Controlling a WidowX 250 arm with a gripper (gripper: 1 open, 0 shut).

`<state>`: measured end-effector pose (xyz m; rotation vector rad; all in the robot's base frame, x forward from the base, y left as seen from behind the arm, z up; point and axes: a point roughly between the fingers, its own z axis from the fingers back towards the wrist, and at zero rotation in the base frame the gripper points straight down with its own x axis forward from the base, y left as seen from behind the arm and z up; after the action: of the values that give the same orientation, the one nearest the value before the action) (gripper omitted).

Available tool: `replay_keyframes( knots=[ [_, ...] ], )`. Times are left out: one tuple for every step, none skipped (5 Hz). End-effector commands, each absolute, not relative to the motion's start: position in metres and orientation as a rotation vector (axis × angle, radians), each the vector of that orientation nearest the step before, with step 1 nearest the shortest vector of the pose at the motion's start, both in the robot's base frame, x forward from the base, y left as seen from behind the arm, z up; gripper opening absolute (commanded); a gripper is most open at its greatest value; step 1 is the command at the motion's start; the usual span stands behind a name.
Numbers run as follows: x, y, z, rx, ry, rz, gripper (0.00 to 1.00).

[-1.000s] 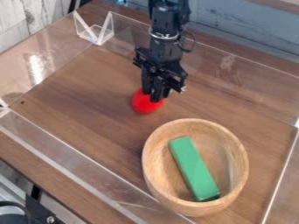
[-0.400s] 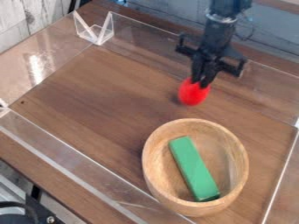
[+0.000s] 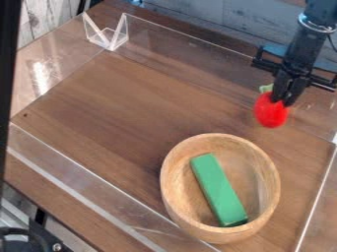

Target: Move the red object to the right side of the table

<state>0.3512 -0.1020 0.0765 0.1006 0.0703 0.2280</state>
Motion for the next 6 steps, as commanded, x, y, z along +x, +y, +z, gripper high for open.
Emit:
replay_keyframes(
  knots=[
    [0.354, -0.111, 0.095, 0.063, 0.001, 0.277, 0.0],
    [0.35, -0.124, 0.095, 0.065, 0.002, 0.237, 0.0],
    [0.347, -0.135, 0.094, 0.066, 0.005, 0.193, 1.0],
    [0.353, -0.118, 0.088, 0.068, 0.003, 0.211, 0.0],
    [0.36, -0.099, 0.083, 0.072, -0.005, 0.218, 0.0],
    [0.367, -0.096, 0.083, 0.072, 0.003, 0.253, 1.0]
  ],
)
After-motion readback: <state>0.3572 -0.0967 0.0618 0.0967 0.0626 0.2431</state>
